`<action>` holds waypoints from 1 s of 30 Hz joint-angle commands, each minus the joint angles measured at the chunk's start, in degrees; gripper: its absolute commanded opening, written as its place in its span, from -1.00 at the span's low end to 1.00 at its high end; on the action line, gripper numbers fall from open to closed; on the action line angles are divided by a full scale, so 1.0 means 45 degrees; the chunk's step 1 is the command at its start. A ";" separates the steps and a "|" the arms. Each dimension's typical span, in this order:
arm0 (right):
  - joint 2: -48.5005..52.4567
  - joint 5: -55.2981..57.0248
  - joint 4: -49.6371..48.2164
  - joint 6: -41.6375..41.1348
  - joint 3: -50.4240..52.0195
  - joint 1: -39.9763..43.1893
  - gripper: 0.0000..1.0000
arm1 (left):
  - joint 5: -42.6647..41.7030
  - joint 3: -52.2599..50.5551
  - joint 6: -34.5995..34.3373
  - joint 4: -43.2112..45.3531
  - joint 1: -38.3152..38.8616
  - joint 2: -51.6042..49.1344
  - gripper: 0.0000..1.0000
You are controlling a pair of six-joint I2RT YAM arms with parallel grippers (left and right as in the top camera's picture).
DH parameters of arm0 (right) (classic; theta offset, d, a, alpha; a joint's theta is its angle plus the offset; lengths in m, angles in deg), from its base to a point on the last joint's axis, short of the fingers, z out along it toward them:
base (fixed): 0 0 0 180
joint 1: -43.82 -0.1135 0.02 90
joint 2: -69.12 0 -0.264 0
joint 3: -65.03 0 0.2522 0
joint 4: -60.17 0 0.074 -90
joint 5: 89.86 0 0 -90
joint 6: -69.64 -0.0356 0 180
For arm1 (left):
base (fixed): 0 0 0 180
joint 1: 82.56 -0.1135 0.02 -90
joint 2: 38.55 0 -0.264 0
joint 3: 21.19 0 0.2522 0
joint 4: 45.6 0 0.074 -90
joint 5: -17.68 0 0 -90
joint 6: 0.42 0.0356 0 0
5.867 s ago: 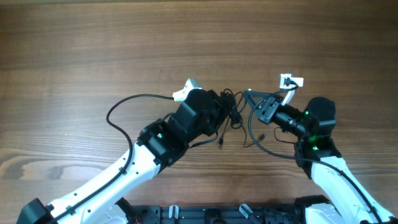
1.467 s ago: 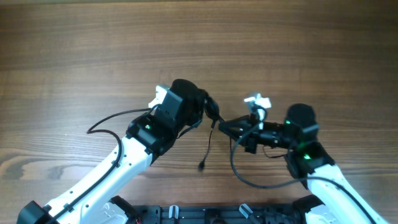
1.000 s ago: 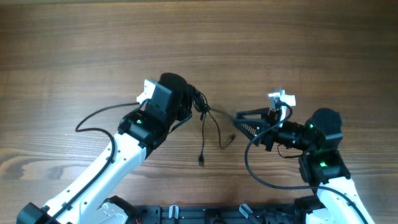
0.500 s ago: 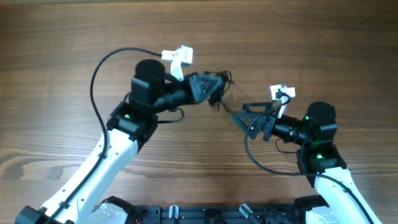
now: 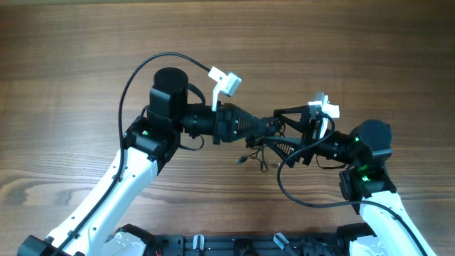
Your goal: Untangle cables
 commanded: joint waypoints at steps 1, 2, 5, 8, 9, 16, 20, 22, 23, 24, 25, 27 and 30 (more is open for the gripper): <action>0.0053 -0.0301 -0.0209 0.0733 -0.0087 0.0044 0.86 | -0.0656 0.0136 0.0340 -0.0019 0.0398 0.0019 -0.92; 0.0053 -0.0355 -0.0243 0.0733 -0.0087 0.0044 0.72 | -0.0631 0.0136 0.0340 -0.0019 0.0461 0.0024 -0.87; 0.0053 -0.0393 -0.0199 0.0257 -0.0087 0.0044 -0.41 | 0.0087 0.0136 0.0335 -0.0029 0.0656 0.0019 -0.58; 0.0053 -0.0316 -0.0189 -0.0335 -0.0087 0.0044 -0.91 | 0.1137 0.0136 0.0311 -0.0029 0.0661 0.0019 -0.38; 0.0053 -0.0102 -0.0175 -0.0782 -0.0087 0.0044 -0.91 | 0.1574 0.0136 0.0282 -0.0034 0.0661 0.0024 -0.35; 0.0053 0.2613 0.0117 -0.6008 -0.0087 0.0384 -0.91 | 0.3832 0.0136 -0.0821 -0.0136 0.0661 0.0024 0.38; 0.0053 0.4585 0.2152 -1.0035 -0.0087 0.0627 -0.91 | 0.4478 0.0136 -0.0860 -0.0287 0.0665 0.0024 0.62; 0.0053 0.4993 0.3079 -1.1215 -0.0073 0.0627 -0.91 | 0.5571 0.0136 -0.1423 -0.0588 0.0748 0.0024 0.68; 0.0053 0.5027 0.3463 -1.1642 -0.0063 0.0627 -0.91 | 0.6173 0.0136 -0.1744 -0.0738 0.0821 0.0024 0.70; 0.0053 0.5013 0.3682 -1.1861 -0.0049 0.0622 -0.92 | 0.6985 0.0136 -0.2108 -0.0933 0.0967 0.0024 0.72; 0.0053 0.4988 0.3823 -1.1866 -0.0049 0.0622 -0.92 | 0.7655 0.0136 -0.2356 -0.1044 0.1161 0.0024 0.75; 0.0053 0.4886 0.4022 -1.1885 -0.0049 0.0622 -0.91 | 0.8738 0.0136 -0.2395 -0.1064 0.1666 0.0019 0.76; 0.0053 0.4357 0.4158 -1.2458 -0.0049 0.0622 -0.91 | 1.0982 0.0136 -0.2395 -0.1078 0.2827 0.0019 0.76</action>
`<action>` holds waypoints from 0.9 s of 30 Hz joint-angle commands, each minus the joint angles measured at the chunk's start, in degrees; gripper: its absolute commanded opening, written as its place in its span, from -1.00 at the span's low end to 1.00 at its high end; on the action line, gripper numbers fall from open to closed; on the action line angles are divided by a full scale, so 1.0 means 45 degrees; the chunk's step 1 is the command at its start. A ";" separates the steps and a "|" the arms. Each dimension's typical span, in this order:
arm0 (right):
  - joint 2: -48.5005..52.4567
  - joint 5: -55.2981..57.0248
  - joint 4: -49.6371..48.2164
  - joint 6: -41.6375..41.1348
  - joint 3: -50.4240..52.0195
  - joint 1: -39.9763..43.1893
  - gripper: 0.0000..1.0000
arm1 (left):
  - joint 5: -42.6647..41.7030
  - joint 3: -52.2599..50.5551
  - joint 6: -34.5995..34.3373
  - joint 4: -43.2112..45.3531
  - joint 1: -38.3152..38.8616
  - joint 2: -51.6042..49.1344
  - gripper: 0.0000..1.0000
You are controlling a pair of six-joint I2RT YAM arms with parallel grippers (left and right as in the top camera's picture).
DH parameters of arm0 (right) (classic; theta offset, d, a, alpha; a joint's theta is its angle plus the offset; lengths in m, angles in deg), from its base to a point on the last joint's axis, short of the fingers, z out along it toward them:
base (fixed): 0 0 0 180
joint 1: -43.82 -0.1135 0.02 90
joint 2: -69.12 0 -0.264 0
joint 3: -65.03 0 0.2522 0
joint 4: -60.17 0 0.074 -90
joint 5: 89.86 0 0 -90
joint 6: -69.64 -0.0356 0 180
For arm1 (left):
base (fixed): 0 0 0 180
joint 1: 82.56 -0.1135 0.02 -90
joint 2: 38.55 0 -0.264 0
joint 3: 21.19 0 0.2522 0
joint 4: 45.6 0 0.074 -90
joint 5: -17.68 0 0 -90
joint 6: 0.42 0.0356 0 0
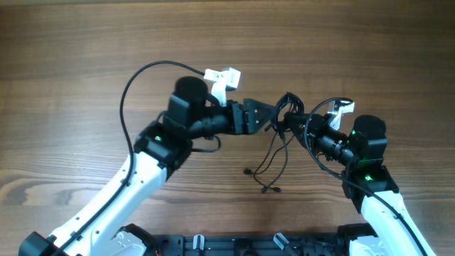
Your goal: Untangle cables
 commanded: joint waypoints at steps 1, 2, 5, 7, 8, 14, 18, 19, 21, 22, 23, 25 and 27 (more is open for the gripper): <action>0.0024 -0.0364 0.0000 -0.1472 -0.0058 0.0029 -0.91 | 0.3604 0.0136 -0.0350 0.0029 0.1316 0.0019 0.72; 0.0024 -0.0539 -0.0005 -0.1715 -0.0058 0.0029 -0.91 | 0.4119 0.0136 -0.0350 0.0034 0.1540 0.0005 0.66; 0.0024 -0.1010 -0.0010 -0.1962 -0.0058 0.0029 -0.91 | 0.5212 0.0136 -0.0398 0.0034 0.2055 -0.0121 0.23; 0.0024 -0.1263 -0.0005 -0.1948 -0.0058 0.0029 -0.91 | 0.5319 0.0136 -0.0403 0.0039 0.2259 -0.0316 0.02; 0.0024 -0.1302 -0.0005 -0.1909 -0.0058 0.0029 -0.91 | 0.5319 0.0136 -0.0403 0.0034 0.2302 -0.0408 -0.05; 0.0024 -0.1263 0.0024 -0.0665 -0.0058 0.0029 -0.92 | 0.5552 0.0136 -0.1370 0.0068 0.2331 -0.0617 -0.92; 0.0024 -0.0918 0.0044 -0.0175 -0.0058 0.0034 -0.91 | 0.5523 0.0136 -0.1389 0.0029 0.2331 -0.0617 -0.92; 0.0024 -0.0704 0.0039 -0.0053 -0.0058 0.0034 -0.91 | 0.5445 0.0136 -0.1379 0.0024 0.2331 -0.0617 -0.92; 0.0024 -0.0306 0.0044 0.0287 -0.0058 0.0034 -0.91 | 0.5411 0.0136 -0.1311 0.0039 0.2327 -0.0583 -0.92; 0.0024 -0.0287 0.0044 0.0534 -0.0058 0.0034 -0.85 | 0.5401 0.0136 -0.1219 0.0029 0.2268 -0.0525 -0.92; 0.0024 -0.0296 0.0039 0.0923 -0.0058 0.0034 -0.77 | 0.5323 0.0136 -0.0971 0.0005 0.2200 -0.0442 -0.92; 0.0024 -0.0306 0.0044 0.2055 -0.0058 0.0039 -0.31 | 0.5105 0.0136 -0.0316 -0.0073 0.1996 -0.0214 -0.92; 0.0019 -0.0495 0.0044 0.4061 -0.0058 0.0049 0.26 | 0.4702 0.0136 0.0602 -0.0393 0.1637 0.0185 -0.92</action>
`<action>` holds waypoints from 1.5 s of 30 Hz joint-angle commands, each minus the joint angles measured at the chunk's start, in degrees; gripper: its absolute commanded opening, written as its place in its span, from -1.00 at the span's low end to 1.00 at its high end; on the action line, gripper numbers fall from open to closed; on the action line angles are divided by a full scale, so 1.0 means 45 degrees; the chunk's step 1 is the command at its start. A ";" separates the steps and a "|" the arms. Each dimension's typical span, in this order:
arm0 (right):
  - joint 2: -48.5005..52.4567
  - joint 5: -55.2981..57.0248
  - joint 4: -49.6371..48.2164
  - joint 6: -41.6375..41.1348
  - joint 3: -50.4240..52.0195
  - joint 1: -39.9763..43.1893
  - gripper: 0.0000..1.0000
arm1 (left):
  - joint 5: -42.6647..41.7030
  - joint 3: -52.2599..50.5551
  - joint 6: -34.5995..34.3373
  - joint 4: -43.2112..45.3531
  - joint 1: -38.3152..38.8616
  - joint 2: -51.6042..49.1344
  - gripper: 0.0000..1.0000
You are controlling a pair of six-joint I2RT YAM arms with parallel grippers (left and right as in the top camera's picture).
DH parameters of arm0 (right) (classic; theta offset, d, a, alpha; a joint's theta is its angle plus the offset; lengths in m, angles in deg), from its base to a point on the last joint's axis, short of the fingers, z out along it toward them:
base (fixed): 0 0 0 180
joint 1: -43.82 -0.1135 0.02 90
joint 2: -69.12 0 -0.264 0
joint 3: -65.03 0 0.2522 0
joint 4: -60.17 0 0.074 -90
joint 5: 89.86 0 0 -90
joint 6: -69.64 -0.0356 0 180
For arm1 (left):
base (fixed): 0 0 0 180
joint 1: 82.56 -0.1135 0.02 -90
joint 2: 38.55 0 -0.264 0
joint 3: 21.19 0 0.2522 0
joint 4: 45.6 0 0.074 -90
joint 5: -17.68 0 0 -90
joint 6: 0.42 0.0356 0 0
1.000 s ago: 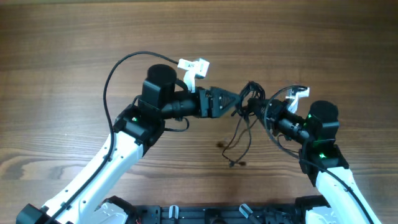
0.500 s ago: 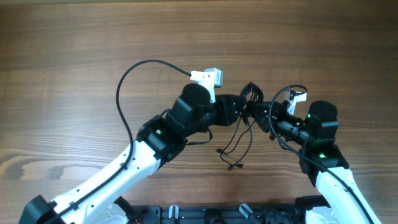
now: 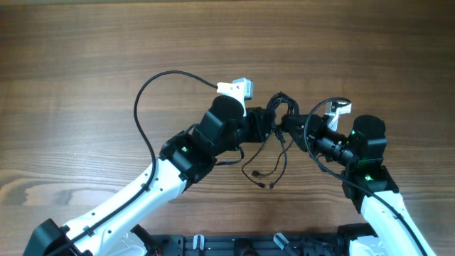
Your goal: Untangle cables
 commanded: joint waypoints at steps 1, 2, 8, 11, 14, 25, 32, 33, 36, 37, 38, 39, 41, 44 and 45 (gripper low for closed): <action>0.0019 -0.0117 -0.0034 0.3847 -0.0058 0.0034 0.46 | -0.0588 0.0136 0.1812 -0.0427 -0.0714 0.0903 -0.92; 0.0019 -0.0282 -0.0034 0.4255 -0.0058 0.0049 0.54 | -0.0845 0.0136 0.2132 -0.0617 -0.0850 0.1059 -0.92; 0.0019 -0.1734 -0.0661 0.7363 -0.0063 0.0835 0.82 | -0.4163 0.0136 0.5129 -0.2302 -0.1637 0.1821 -0.92; 0.0024 -0.2880 -0.1302 0.8456 -0.0063 0.1107 0.81 | -0.6193 0.0136 0.6392 -0.2555 -0.1705 0.1802 -0.92; 0.0024 -0.5328 -0.2720 0.8461 -0.0063 0.1078 0.79 | -0.7718 0.0136 0.7189 -0.2608 -0.1705 0.1695 -0.92; 0.0316 -0.7407 -0.3604 0.8451 -0.0058 0.1078 -0.24 | -0.7868 0.0136 0.7184 -0.2254 -0.1768 0.1477 -0.92; 0.0733 -0.7232 -0.3604 0.7665 -0.0058 0.1078 -0.91 | -0.6892 0.0136 0.5940 -0.2254 -0.2438 0.1472 -0.48; 0.0787 -0.7087 -0.3604 0.7349 -0.0058 0.1078 -0.91 | -0.6504 0.0136 0.5498 -0.2254 -0.2511 0.1472 -0.24; 0.0923 -0.6081 -0.3599 0.6353 -0.0058 0.1078 -0.91 | -0.5275 0.0136 0.3905 -0.2254 -0.2574 0.1472 1.00; 0.0957 -0.5761 -0.3599 0.6125 -0.0058 0.1078 -0.91 | -0.4993 0.0136 0.3385 -0.2254 -0.2574 0.1472 1.00; 0.1025 -0.5158 -0.3599 0.5702 -0.0058 0.1078 -0.91 | -0.4575 0.0136 0.2395 -0.2254 -0.2574 0.1472 1.00; 0.1059 -0.4711 -0.3604 0.5396 -0.0058 0.1078 -0.92 | -0.4313 0.0136 0.1501 -0.2254 -0.2574 0.1472 1.00; 0.1137 -0.3973 -0.3599 0.4843 -0.0058 0.1073 -0.92 | -0.4080 0.0136 -0.0219 -0.2254 -0.2569 0.1472 1.00; 0.1166 -0.3303 -0.3599 0.4240 -0.0058 0.1073 -0.91 | -0.4080 0.0136 -0.2171 -0.2263 -0.2448 0.1472 1.00; 0.1166 -0.3147 -0.3604 0.4080 -0.0058 0.1073 -0.91 | -0.4075 0.0136 -0.2438 -0.2273 -0.2385 0.1472 1.00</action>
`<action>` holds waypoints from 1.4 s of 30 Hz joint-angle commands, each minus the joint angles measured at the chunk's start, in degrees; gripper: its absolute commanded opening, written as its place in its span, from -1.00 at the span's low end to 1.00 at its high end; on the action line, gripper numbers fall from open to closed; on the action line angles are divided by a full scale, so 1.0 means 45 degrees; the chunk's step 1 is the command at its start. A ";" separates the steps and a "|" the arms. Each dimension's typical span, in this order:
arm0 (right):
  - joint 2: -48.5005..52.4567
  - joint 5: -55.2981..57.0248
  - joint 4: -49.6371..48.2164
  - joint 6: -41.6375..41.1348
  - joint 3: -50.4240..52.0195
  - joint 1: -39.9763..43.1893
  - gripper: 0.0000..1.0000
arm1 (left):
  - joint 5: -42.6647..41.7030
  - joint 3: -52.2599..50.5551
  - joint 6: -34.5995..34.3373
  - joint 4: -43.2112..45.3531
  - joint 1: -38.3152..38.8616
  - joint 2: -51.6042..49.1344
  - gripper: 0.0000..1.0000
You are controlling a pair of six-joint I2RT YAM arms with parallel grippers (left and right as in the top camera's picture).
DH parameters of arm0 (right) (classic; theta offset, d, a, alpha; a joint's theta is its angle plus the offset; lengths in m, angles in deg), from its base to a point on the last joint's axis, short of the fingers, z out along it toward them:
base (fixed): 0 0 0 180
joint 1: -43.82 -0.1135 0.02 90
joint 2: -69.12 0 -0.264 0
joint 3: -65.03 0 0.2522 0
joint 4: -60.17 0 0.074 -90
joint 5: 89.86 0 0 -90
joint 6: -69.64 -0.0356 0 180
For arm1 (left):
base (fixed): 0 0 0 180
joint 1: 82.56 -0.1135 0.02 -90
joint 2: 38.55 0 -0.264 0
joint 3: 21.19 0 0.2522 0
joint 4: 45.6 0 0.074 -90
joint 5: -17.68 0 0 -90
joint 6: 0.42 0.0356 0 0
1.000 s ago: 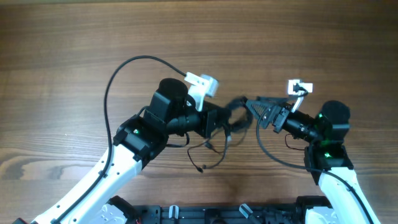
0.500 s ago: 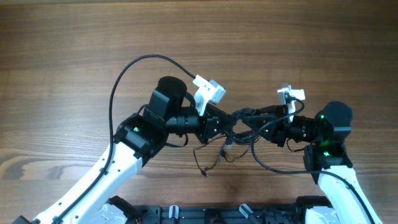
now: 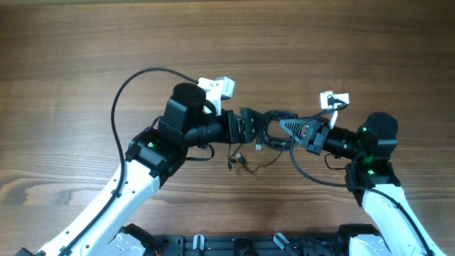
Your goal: Untangle cables
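Observation:
A tangle of thin black cables [image 3: 273, 116] hangs between my two grippers above the middle of the wooden table. Coming in from the left, my left gripper [image 3: 256, 130] is shut on the tangle's left side. From the right, my right gripper [image 3: 283, 129] is shut on the other side, its fingers [image 3: 293, 126] pointing left. The two grippers face each other a short gap apart. Loose cable ends [image 3: 242, 161] with small plugs dangle below the left gripper, toward the table. Whether the ends touch the wood I cannot tell.
The left arm's own black lead [image 3: 122, 99] arcs out to the left. The right arm's lead [image 3: 307, 175] loops below its wrist. A black frame [image 3: 270, 242] runs along the table's near edge. Bare wooden table [image 3: 355, 43] lies all around.
Both arms have drawn apart: the left wrist now sits further left and nearer, the right wrist further right. The tangle, bunched high between them before, is now spread out flatter between the grippers.
At first both grippers met low over the tangle at mid-table. Then they held it further back with long ends hanging down. Then the left arm stood close against the right with the tangle bunched. Now the grippers are apart with the cables stretched between them.

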 commanded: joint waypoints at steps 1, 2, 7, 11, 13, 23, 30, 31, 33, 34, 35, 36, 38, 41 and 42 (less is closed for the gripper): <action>0.0117 0.1501 -0.0073 -0.1350 -0.0058 0.0039 -0.91 | 0.0656 0.0136 -0.3978 0.0010 0.0238 0.0063 1.00; 0.0117 0.1588 -0.0073 -0.1447 -0.0058 0.0039 -0.91 | 0.0782 0.0136 -0.4794 -0.0068 0.0321 0.0049 1.00; 0.0117 0.1763 0.0015 -0.1554 -0.0058 0.0039 -0.91 | 0.1239 0.0136 -0.8359 -0.0160 0.0865 -0.0141 1.00; 0.0117 0.2268 0.0816 -0.1554 -0.0053 0.0044 -0.91 | 0.1821 0.0136 -0.9787 -0.0155 0.1622 -0.0452 1.00; 0.0117 0.2302 0.1156 -0.1549 -0.0049 0.0044 -0.91 | 0.2059 0.0136 -1.0040 -0.0087 0.1987 -0.0656 1.00; 0.0117 0.2254 0.1248 -0.1545 0.0000 0.0044 -0.91 | 0.3016 0.0136 -0.9476 0.0170 0.2492 -0.1821 0.93; 0.0117 0.2254 0.1258 -0.1540 0.0000 0.0044 -0.91 | 0.3288 0.0141 -0.7339 -0.1705 0.0180 -0.0782 0.63; 0.0117 0.2331 0.1268 -0.1511 0.0000 0.0044 -0.91 | 0.3245 0.0141 -0.6965 -0.2137 -0.0515 -0.0131 0.63; 0.0117 0.2710 0.1438 -0.1520 0.0000 0.0044 -0.91 | 0.3269 0.0141 -0.6523 -0.2395 -0.1064 0.0733 0.61; 0.0117 0.3026 0.1627 -0.1520 0.0000 0.0044 -0.91 | 0.3327 0.0141 -0.6382 -0.2409 -0.1219 0.1137 0.61; 0.0117 0.3371 0.1885 -0.1535 0.0000 0.0044 -0.91 | 0.3419 0.0141 -0.6251 -0.2395 -0.1302 0.1506 0.62; 0.0117 0.3672 0.2123 -0.1540 0.0000 0.0044 -0.91 | 0.3565 0.0141 -0.6256 -0.2395 -0.1307 0.1860 0.63; 0.0117 0.4031 0.2565 -0.1540 0.0000 0.0044 -0.91 | 0.3638 0.0141 -0.6261 -0.2390 -0.1243 0.2365 0.64; 0.0117 0.4163 0.2973 -0.1520 0.0000 0.0044 -0.91 | 0.3633 0.0141 -0.6436 -0.2395 -0.0782 0.2652 0.60; 0.0117 0.4158 0.3021 -0.1525 0.0000 0.0044 -0.91 | 0.3643 0.0136 -0.6703 -0.2395 -0.0549 0.2637 0.60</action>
